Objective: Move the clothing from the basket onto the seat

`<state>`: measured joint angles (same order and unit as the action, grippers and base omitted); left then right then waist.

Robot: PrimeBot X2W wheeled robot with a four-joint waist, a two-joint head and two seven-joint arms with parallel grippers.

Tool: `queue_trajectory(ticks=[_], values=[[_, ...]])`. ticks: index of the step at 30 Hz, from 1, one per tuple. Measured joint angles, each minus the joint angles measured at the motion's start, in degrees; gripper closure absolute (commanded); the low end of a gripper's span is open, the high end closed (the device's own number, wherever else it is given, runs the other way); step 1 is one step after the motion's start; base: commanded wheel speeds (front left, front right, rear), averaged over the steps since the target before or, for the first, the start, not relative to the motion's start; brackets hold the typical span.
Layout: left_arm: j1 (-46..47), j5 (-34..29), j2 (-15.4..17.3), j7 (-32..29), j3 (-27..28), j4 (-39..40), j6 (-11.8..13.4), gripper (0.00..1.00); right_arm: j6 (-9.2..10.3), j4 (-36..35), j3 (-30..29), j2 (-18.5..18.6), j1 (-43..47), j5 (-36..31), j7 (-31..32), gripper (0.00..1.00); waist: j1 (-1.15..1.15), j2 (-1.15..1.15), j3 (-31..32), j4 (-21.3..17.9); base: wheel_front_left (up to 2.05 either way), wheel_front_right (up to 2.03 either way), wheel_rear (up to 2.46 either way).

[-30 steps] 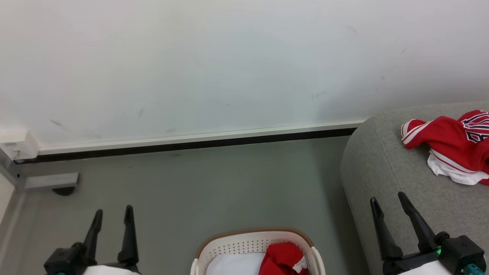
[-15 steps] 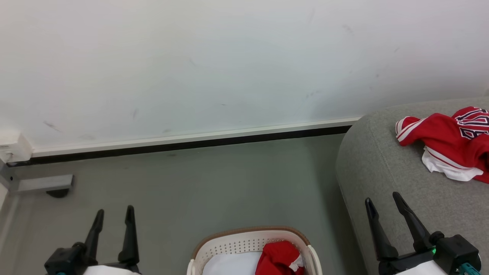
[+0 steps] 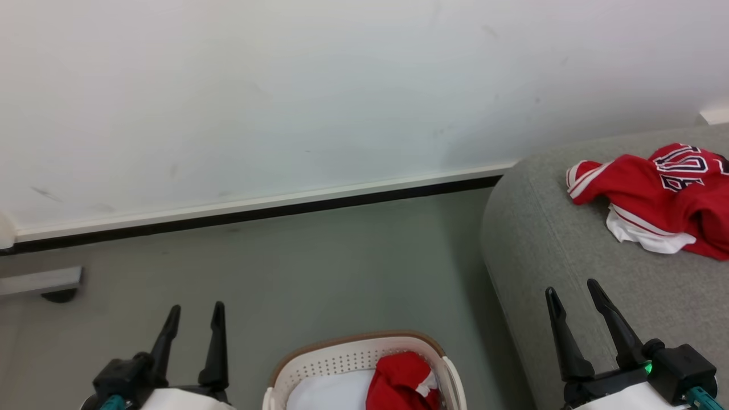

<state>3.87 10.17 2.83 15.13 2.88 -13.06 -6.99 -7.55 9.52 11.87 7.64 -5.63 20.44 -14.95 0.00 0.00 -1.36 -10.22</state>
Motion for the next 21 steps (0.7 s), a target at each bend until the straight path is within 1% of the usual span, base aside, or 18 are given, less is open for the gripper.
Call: queue_trajectory(ticks=[9, 16, 19, 21], values=[[4.30, -0.62, 0.24, 0.00, -3.78, -3.33, -0.31, 0.00, 0.00, -0.31, 0.00, -1.38, -3.26, -0.27, 0.00, 0.00, 0.01, 0.00, -4.54, -4.26, 0.00, 0.00, 0.00], [8.89, -1.75, 2.33, 0.00, -8.59, -7.25, -0.52, 0.00, 0.00, -1.55, -0.60, -2.92, -6.02, -0.82, -0.01, 0.00, 0.02, 0.00, -9.61, -8.45, 0.00, 0.00, 0.00], [10.88, -2.12, 3.92, -0.01, -11.22, -9.40, -0.53, 0.00, 0.00, -1.99, -0.64, -3.63, -6.66, -0.90, -0.01, 0.00, 0.02, 0.00, -11.82, -10.15, 0.00, 0.00, 0.00], [12.60, -2.12, 4.94, -1.10, -12.63, -11.09, -0.53, 0.00, 0.00, -2.55, -0.44, -4.01, -7.98, -1.01, 0.00, 0.00, 0.02, 0.00, -13.42, -11.32, 0.00, 0.00, 0.00]])
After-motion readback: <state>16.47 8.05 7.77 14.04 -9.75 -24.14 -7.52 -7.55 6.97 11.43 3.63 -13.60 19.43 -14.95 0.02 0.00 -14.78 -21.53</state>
